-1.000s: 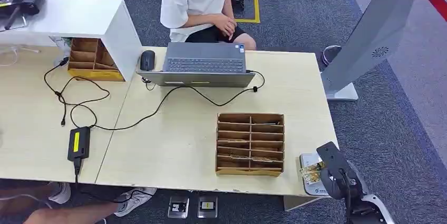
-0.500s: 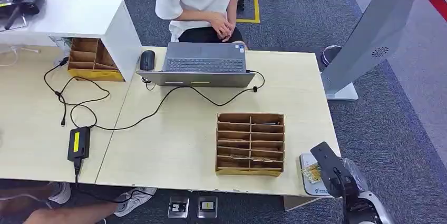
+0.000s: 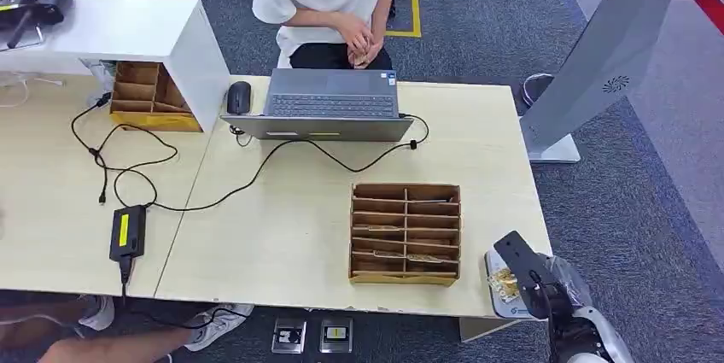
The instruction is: Pass the card to the sensor for recognition and then transmit it.
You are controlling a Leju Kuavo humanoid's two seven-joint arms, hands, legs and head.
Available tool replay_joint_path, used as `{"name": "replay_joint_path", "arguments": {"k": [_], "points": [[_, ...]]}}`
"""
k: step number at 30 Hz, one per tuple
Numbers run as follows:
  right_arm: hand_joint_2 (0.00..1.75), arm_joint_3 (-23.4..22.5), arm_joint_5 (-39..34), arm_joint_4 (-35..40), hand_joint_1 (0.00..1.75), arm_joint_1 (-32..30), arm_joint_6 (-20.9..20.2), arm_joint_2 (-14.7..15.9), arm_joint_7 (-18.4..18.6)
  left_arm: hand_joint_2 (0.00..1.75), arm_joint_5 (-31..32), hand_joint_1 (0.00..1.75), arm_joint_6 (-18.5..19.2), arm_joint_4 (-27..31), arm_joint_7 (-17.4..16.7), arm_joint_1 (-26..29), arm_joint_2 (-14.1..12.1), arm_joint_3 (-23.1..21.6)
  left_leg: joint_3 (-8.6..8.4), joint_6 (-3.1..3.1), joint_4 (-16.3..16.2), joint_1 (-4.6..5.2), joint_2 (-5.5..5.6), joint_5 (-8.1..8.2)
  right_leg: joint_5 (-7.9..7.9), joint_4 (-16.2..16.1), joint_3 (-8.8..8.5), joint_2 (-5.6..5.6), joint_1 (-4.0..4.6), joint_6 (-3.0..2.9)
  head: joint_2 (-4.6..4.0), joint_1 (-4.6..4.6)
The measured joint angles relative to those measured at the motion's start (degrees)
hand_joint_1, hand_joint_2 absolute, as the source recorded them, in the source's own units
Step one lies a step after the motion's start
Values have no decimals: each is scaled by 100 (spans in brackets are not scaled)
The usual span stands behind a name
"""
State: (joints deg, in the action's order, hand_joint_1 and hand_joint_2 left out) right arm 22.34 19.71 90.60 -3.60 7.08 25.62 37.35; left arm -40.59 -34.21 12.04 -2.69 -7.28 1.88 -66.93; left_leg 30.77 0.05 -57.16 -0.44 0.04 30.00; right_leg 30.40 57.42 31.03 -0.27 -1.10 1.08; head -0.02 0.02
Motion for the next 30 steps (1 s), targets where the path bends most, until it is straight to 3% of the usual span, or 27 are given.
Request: {"name": "replay_joint_path", "arguments": {"k": [30], "points": [[175, -216, -57, -418, 175, 60, 46, -317, 0, 0, 9, 0, -11, 0, -33, -1, 31, 0, 0, 1, 0, 0, 0, 2, 3, 0, 0, 0, 0, 2, 2, 2]]}}
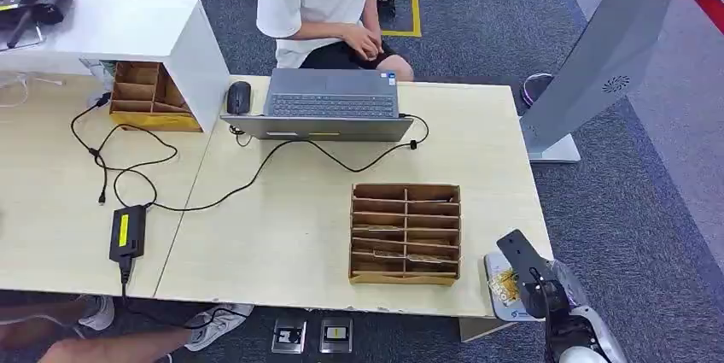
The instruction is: Pass the card to the sensor for recognition and then transmit it.
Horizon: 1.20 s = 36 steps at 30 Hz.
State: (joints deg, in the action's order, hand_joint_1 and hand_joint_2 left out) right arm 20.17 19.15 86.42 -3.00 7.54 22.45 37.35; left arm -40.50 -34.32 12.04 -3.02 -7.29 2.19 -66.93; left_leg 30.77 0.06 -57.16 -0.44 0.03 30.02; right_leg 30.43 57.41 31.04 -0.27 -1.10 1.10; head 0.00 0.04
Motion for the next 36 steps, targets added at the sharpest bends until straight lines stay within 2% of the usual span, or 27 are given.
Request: {"name": "replay_joint_path", "arguments": {"k": [15, 36], "points": [[175, 15, -203, -35, 175, -2, 166, -2, 2, 0, 70, 0, -4, 0, 0, 0, 2, 0, -1, 0, 0, 0, 0, 0, 1, 0, 0, 1, 0, -1, -2, 0], [175, 37, -221, -48, 175, -2, 190, 0, 0, 0, 94, 0, 0, 0, -11, 0, 2, 0, -3, 0, 0, 0, -1, 0, 1, 0, -2, 2, 0, -2, -2, 0]]}}
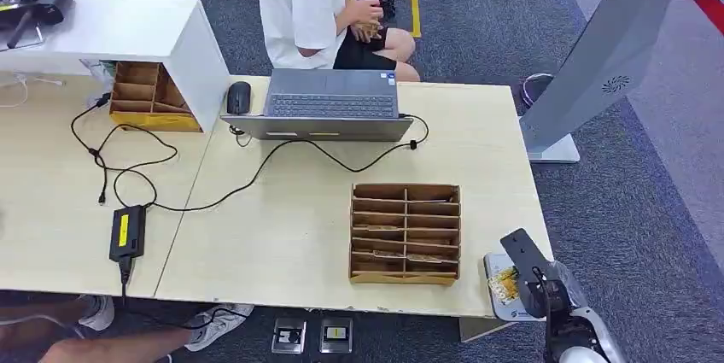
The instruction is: Pass the card to the sensor for recognition and then transmit it.
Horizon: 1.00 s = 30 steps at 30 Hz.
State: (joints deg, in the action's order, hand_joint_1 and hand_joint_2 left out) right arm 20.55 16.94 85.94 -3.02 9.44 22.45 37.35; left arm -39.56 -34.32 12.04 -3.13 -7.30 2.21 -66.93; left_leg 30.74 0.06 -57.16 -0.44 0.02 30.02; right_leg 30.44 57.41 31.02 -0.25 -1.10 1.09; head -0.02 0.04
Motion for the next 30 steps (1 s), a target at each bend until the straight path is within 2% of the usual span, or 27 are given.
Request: {"name": "replay_joint_path", "arguments": {"k": [30], "points": [[175, 42, -87, -2, 175, 45, -7, 11, 0, 0, -55, 0, 4, 0, -2, 0, 0, 0, -1, 0, 0, 0, -2, 0, 0, 1, -2, 2, 0, 0, 0, 0]]}}
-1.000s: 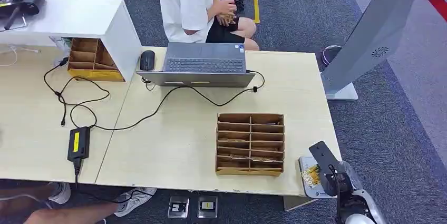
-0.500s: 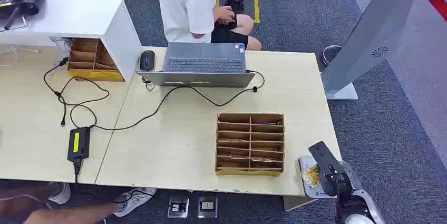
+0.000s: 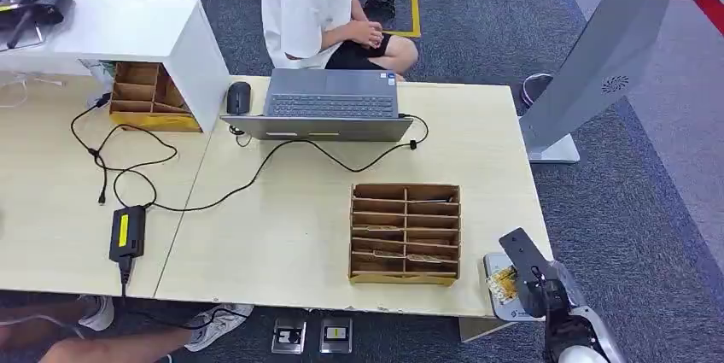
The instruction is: Pass the card to the sensor for recognition and then transmit it.
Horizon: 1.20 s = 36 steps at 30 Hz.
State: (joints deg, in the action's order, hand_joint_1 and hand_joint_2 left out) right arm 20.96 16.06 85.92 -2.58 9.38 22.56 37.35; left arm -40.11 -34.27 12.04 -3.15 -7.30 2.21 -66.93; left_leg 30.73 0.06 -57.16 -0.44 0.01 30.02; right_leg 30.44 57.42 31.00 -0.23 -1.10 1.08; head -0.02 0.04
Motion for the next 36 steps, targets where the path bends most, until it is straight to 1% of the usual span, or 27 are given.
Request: {"name": "replay_joint_path", "arguments": {"k": [9, 15, 21, 26, 36], "points": [[175, 87, -68, -28, 175, 73, 9, 37, 0, 0, -22, 0, -4, 0, 0, 0, 0, 0, 0, 0, 0, 0, -1, 0, 1, 0, 1, 2, 0, -1, 0, 0], [175, 138, 22, 22, 175, 95, 269, 122, 0, 0, -74, 0, -13, 0, 0, 1, 0, 0, 1, 0, 0, 0, -1, 0, 1, 0, 1, 1, 0, -1, 2, -2], [175, 173, 264, 356, 175, 112, 354, 234, 0, 0, -109, 0, -18, 0, 18, 1, 4, 0, 1, 0, 0, 0, -1, 0, 1, 1, 1, 1, 0, -1, 0, 0], [175, 173, 393, 710, 175, 112, 345, 238, 0, 0, -103, 0, -13, 0, 59, 1, 4, 0, 1, 0, 0, -1, -1, 0, 2, 1, 2, 1, 1, -2, 0, 0], [175, 256, 398, 1375, 175, 110, 417, 238, -94, 0, -28, 0, 4, 0, 120, 1, 2, 0, 1, 0, 0, -1, -1, 0, 3, 1, 1, 1, 1, -2, 2, 0]]}}
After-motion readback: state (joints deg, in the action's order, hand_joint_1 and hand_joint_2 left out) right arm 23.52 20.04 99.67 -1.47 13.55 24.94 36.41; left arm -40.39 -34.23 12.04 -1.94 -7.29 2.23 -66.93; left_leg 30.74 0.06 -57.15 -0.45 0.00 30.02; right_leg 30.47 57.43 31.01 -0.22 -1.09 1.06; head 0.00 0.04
